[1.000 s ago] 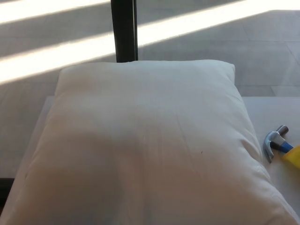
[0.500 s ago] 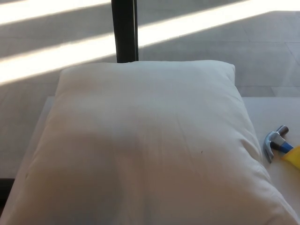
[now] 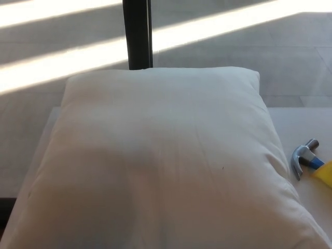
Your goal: A hammer is kept on the right hand side and a pillow is kept on the left hand side on the desk infront of the robot and the robot uses its right hand to pick up the hammer and makes a downward swinging motion to hit the pillow
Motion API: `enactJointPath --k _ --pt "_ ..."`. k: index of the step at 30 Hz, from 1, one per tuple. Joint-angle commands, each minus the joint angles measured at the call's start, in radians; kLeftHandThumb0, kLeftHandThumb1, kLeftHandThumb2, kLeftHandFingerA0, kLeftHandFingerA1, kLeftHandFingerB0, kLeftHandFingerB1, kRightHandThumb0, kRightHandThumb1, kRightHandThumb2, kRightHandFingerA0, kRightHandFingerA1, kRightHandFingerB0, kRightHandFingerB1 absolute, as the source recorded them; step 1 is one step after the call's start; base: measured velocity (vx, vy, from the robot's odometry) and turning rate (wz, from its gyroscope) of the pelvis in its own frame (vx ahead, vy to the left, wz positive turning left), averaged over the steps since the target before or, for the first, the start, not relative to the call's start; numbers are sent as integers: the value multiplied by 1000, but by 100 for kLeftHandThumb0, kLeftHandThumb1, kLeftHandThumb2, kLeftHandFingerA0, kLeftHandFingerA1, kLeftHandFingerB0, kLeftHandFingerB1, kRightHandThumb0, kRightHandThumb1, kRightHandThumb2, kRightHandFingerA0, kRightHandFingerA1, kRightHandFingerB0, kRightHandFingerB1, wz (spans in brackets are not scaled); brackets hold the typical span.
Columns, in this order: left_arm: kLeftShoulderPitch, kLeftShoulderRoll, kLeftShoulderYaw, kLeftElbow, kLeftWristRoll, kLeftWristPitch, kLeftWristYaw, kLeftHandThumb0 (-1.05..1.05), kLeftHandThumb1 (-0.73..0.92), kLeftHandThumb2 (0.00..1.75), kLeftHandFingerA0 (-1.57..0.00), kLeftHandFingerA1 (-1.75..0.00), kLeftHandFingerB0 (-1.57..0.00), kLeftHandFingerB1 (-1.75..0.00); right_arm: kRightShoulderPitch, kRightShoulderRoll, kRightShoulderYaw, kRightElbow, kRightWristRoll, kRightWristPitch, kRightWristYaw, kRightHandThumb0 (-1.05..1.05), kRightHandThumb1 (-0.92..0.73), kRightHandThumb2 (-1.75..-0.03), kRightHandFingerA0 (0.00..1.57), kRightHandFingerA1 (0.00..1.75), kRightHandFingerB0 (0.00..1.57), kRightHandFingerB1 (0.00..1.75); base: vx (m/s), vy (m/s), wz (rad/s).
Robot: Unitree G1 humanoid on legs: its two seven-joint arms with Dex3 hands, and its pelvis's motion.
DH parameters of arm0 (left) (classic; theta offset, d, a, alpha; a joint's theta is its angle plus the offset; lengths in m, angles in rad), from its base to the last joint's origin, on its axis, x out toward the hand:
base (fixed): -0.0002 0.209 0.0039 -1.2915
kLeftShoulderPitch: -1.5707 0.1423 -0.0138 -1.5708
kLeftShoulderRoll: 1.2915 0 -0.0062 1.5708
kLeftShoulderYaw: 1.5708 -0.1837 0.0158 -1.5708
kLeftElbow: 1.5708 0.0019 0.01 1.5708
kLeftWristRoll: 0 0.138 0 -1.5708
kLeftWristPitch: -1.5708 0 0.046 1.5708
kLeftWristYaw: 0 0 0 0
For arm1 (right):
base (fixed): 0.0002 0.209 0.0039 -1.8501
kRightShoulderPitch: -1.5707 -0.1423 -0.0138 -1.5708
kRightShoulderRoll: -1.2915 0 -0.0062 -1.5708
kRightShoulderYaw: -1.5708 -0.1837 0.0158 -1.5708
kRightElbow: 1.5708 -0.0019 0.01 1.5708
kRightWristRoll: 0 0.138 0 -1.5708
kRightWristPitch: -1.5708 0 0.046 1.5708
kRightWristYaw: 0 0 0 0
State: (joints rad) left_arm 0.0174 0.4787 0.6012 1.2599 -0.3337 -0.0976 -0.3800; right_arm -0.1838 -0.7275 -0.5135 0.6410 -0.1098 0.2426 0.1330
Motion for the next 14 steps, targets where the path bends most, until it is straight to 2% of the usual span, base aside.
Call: enactJointPath --k 1,2,3,4,5,6,7,8,9,11,12,13,14 --pt "15 35 10 15 -10 32 60 -66 83 65 -69 -55 -62 -48 51 211 -630 313 523 -168 -362 -64 -70 -100 28 76 2 36 0 0 0" --pt "11 33 11 23 -9 29 64 -66 83 65 -69 -53 -62 -48 66 219 -618 329 512 -197 -326 -62 -71 -100 20 63 4 41 0 0 0" --pt "12 33 13 27 -10 28 60 -67 83 65 -70 -53 -61 -47 81 214 -563 360 453 -197 -323 -68 -74 -103 25 60 11 48 0 0 0" --pt "13 33 14 27 -12 29 55 -68 82 65 -70 -55 -61 -47 89 217 -536 364 416 -191 -329 -71 -92 -69 38 103 18 41 0 0 0" --pt "15 32 14 25 -12 29 53 -67 64 101 -63 -65 -56 -61 97 224 -520 366 398 -192 -305 -74 -92 -70 28 74 12 40 0 0 0" --pt "16 31 10 22 -9 25 53 -66 83 65 -72 -56 -59 -49 112 233 -481 376 368 -203 -262 -74 -74 -107 18 54 6 42 0 0 0" --pt "17 30 6 20 -4 20 53 -66 83 65 -72 -56 -59 -49 121 239 -440 393 326 -215 -236 -74 -74 -107 18 54 6 42 0 0 0" --pt "20 31 -1 19 2 14 52 -66 84 65 -74 -57 -59 -49 125 250 -418 405 306 -227 -213 -76 -92 -70 18 40 8 29 0 0 0" --pt "24 29 -5 15 7 6 52 -67 84 65 -73 -57 -60 -50 126 259 -393 416 285 -233 -210 -78 -73 -105 7 46 4 41 0 0 0" --pt "20 24 -10 11 10 1 60 -67 84 65 -72 -56 -61 -50 115 279 -359 433 255 -255 -203 -75 -73 -107 3 43 3 35 0 0 0" --pt "17 25 -11 18 11 3 60 -67 65 102 -66 -67 -59 -64 104 303 -338 442 252 -231 -179 -71 -89 -68 16 48 9 27 0 0 0" --pt "18 25 -14 18 13 -2 57 -67 65 102 -66 -67 -58 -64 92 319 -372 435 301 -223 -139 -63 -88 -68 6 57 5 25 0 0 0" --pt "20 25 -17 16 16 -5 60 -66 65 102 -66 -67 -58 -64 81 330 -398 413 338 -209 -131 -58 -92 -70 0 59 0 21 0 0 0"
